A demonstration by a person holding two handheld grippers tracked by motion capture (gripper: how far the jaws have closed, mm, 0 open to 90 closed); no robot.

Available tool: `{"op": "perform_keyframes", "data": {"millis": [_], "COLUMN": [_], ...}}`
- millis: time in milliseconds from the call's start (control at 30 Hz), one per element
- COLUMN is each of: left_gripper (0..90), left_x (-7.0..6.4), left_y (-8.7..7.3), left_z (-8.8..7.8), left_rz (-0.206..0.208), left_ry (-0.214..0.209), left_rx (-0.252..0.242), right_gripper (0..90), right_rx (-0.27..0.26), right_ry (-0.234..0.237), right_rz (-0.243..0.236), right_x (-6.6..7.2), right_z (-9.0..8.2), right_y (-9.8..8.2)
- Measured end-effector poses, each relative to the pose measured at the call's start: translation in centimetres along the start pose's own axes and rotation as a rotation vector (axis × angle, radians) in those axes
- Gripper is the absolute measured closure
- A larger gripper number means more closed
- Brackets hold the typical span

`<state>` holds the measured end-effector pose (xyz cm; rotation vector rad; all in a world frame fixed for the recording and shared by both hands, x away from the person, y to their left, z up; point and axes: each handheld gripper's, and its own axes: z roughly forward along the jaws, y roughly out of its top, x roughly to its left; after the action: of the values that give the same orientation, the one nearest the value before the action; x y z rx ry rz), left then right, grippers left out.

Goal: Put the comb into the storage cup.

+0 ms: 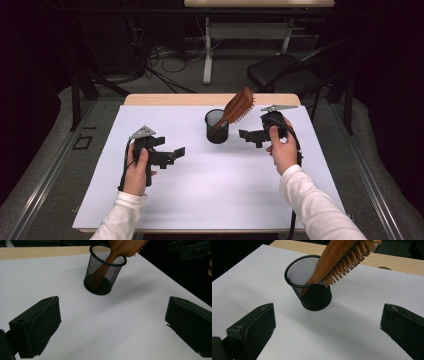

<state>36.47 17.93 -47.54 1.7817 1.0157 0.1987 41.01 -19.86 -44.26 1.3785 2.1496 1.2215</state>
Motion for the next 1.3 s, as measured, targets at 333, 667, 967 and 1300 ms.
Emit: {"op": "perform_keyframes", "data": {"millis": [333, 667, 967, 1300], "left_gripper": [0.3, 0.3, 0.3, 0.3], "left_x": [-0.4, -0.5, -0.7, -1.1], "left_y": [0.2, 0.3, 0.9, 1.7], "left_z": [-0.2, -0.4, -0.7, -1.8], "left_rz": [0.012, 0.007, 0.024, 0.065], "left_ry": [-0.011, -0.013, -0.011, -0.050], "left_rx": [0.001, -0.006, -0.004, 0.012], "right_gripper": [0.0, 0.0, 0.0, 0.0], "right_rx": [-0.016, -0.062, -0.074, -0.077], "right_ry": [0.029, 0.057, 0.069, 0.072], "right_rz": [-0.003, -0.006, 0.001, 0.005], "right_x": [0.8, 1.1, 0.8, 0.2], "right_z": [-0.4, -2.3, -3.7, -4.6], "right_y": [-0.6, -2.1, -3.8, -4.4]}}
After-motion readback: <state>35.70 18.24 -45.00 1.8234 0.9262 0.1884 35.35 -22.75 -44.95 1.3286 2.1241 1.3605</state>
